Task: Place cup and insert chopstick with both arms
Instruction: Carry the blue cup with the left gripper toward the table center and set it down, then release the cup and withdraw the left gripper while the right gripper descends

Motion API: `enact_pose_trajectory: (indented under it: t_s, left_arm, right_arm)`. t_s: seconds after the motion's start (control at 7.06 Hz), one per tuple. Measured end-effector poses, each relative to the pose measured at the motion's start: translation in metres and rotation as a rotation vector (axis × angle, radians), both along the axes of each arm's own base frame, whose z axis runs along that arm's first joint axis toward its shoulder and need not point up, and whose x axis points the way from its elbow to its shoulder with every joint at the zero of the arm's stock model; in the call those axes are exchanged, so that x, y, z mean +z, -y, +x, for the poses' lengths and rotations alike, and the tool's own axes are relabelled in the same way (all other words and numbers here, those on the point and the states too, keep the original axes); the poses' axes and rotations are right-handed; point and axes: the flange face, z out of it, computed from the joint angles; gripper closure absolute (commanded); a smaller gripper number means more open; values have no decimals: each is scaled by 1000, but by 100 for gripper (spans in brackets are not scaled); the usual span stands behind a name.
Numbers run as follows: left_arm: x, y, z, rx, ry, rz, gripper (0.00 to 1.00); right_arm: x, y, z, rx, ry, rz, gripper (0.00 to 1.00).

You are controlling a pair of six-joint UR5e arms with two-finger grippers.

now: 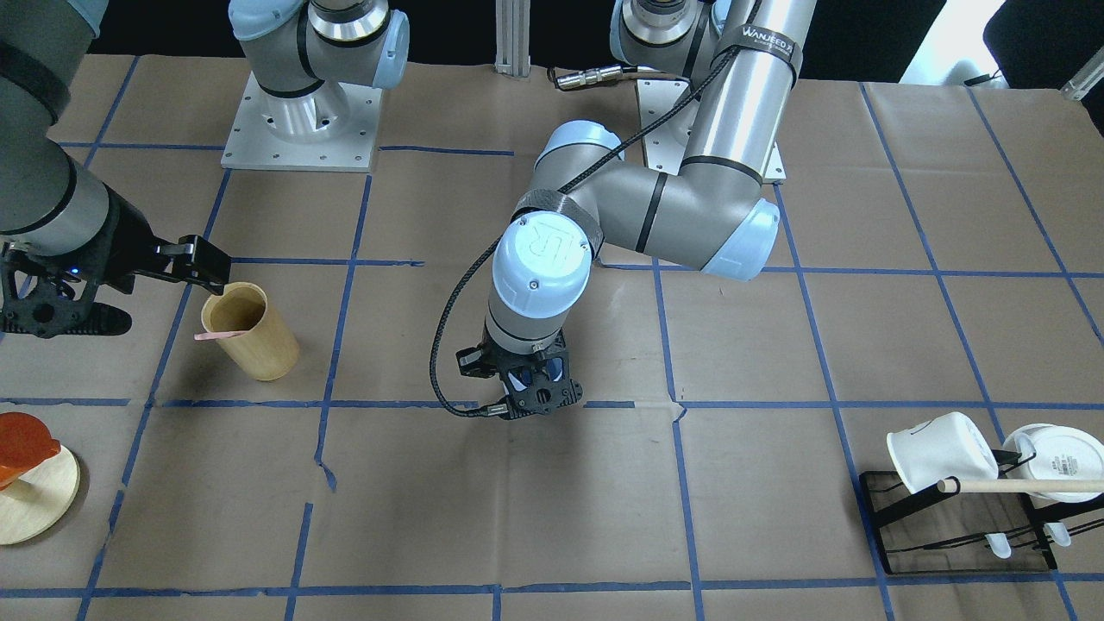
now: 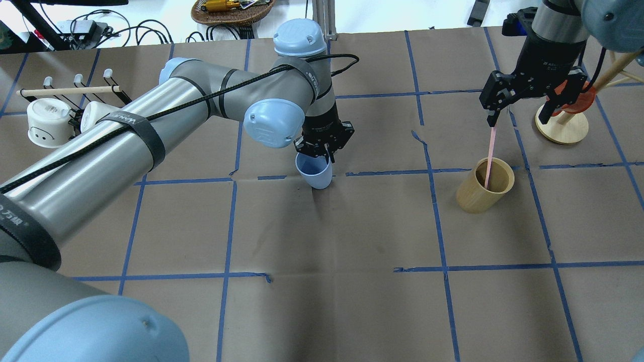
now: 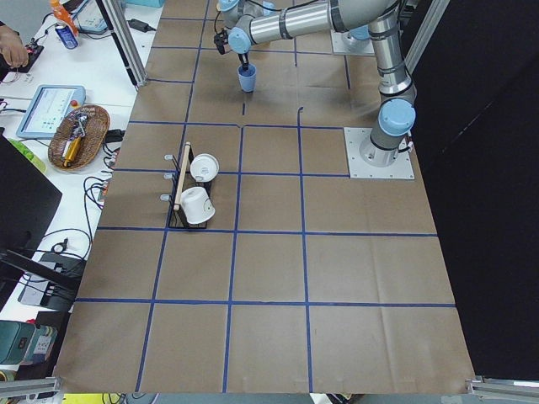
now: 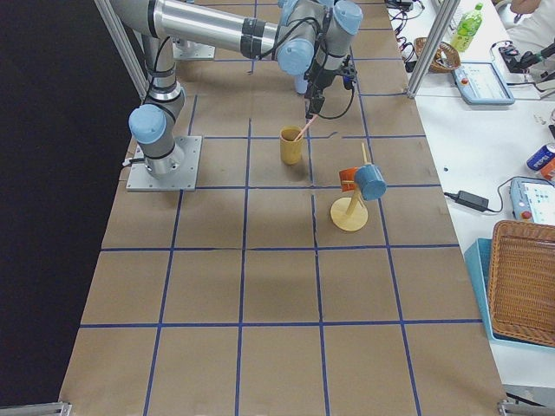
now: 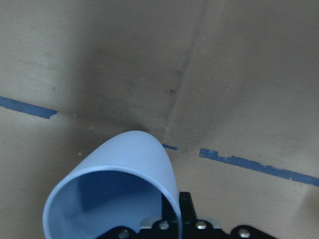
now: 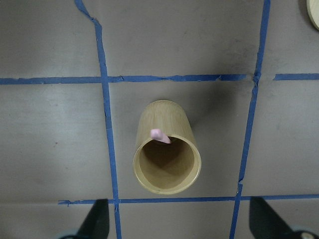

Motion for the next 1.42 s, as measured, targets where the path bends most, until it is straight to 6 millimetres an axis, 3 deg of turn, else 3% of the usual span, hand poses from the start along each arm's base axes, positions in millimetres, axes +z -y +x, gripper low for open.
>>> enact_pose_trajectory:
  t_s: [0.14,0.42,0.57,0.85,1.13,1.42]
  left_arm:
    - [-1,1,-2,-2,-2,-2,2]
    - [2,-1,-5,-7,-5,-7,0]
    - [14,-3,-5,-9,-9,-18,3]
    - [66,-13,5,-16,-8,-37,1]
    - [115,-23,41,-45,10,2,1]
    - [162,-28,112,-99,5,-5,1]
  right_arm:
    - [-8,11,-1,1,2,12,0]
    - [-28,26,-2,1,11,44,0]
    - [-33,27,-1,1,11,55,0]
    - [-41,28,1,0,12,73,0]
    - [-46,31,3,0,11,77,0]
    - [-62,37,3,1,13,101,0]
